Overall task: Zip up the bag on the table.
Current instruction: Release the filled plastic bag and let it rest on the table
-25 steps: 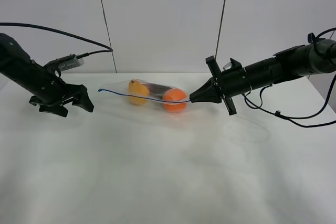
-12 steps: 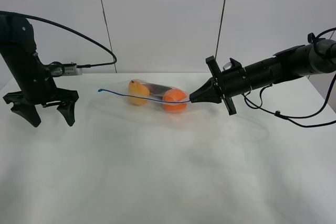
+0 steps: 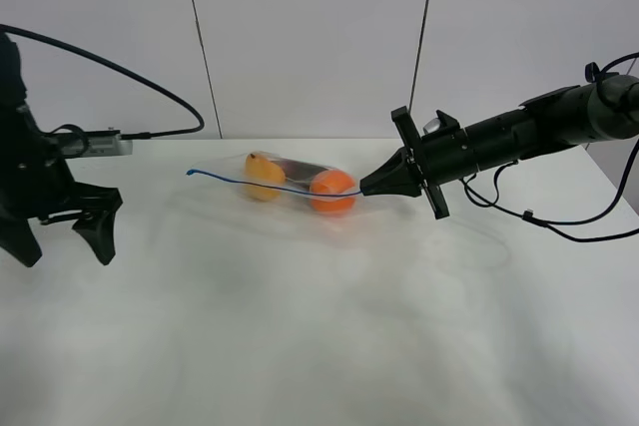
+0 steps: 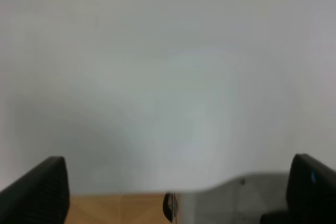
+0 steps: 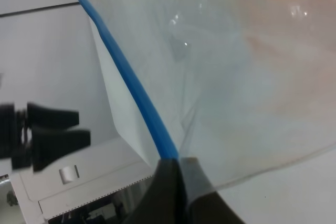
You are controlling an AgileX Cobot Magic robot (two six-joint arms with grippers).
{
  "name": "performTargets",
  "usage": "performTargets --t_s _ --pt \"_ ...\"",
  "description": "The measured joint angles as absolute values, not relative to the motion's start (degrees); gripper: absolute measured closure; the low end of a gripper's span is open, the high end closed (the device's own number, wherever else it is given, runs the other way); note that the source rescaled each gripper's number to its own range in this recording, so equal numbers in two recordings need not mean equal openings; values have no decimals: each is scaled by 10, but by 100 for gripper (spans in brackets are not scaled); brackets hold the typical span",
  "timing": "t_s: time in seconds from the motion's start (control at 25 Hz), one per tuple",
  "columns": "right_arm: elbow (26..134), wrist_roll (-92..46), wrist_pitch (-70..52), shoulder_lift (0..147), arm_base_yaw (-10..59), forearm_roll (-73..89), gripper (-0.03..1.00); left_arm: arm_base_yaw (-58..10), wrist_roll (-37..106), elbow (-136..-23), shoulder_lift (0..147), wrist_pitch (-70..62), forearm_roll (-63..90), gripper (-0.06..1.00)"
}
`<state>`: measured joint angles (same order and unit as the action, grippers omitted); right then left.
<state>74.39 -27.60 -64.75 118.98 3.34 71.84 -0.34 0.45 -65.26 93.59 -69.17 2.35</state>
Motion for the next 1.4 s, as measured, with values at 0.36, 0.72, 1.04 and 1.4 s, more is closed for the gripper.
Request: performTargets --t_s 0.36,0.72,1.04,1.4 --pt "744 -276 -647 1190 33 718 97 -3 5 -399 570 -694 22 -1" --pt "744 -277 -647 1190 33 718 97 -3 5 -287 207 -619 26 -4" --pt "744 -277 -647 1190 33 707 97 -3 5 -286 46 -613 26 -4" --pt "744 -278 -657 1190 33 689 57 -3 5 -286 -4 -613 27 -4"
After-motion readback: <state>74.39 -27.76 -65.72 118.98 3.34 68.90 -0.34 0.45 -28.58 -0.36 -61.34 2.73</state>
